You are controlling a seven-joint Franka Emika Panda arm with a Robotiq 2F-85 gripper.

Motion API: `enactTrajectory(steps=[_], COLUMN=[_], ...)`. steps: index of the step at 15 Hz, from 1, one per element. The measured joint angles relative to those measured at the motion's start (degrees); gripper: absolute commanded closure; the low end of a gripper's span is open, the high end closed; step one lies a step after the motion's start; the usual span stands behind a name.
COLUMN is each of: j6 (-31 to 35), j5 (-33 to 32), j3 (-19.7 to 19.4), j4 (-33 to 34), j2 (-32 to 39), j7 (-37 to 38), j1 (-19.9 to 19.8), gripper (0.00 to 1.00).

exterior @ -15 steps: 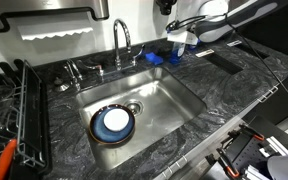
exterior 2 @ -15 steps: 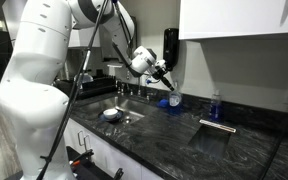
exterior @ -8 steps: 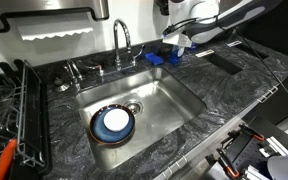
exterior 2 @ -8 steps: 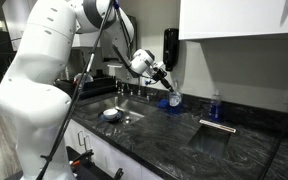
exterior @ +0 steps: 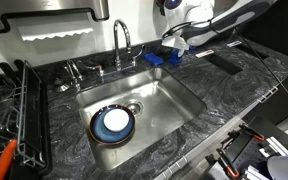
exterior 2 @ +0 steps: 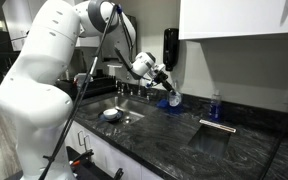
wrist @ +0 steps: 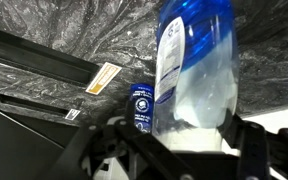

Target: Move the left bottle and the blue sponge closer to you, respectively

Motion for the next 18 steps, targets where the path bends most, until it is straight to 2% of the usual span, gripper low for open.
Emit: enactTrajectory(steps=[4,6,9,12,15,18], j6=[-0.14,-0.41,-0.41,0.19,2.29,5.93], j5=[0.00,0.02,0.03,-0.51,-3.43,-9.81], j3=[-0.12,-0.12,-0.10,-0.09,-0.11,-0.11], j4=[0.14,0.15,-0.40,-3.85,-10.86,-19.96], j2=[0.07,0.05,-0.45,-3.03,-8.32,-15.58], j7=[0.28,0.29,-0.34,-0.96,-0.96,-0.08], j1=[-0.07,-0.04,-0.03,-0.10,-0.44,-1.11], gripper=[0.78,0.86,0.92,0.92,0.92,0.92])
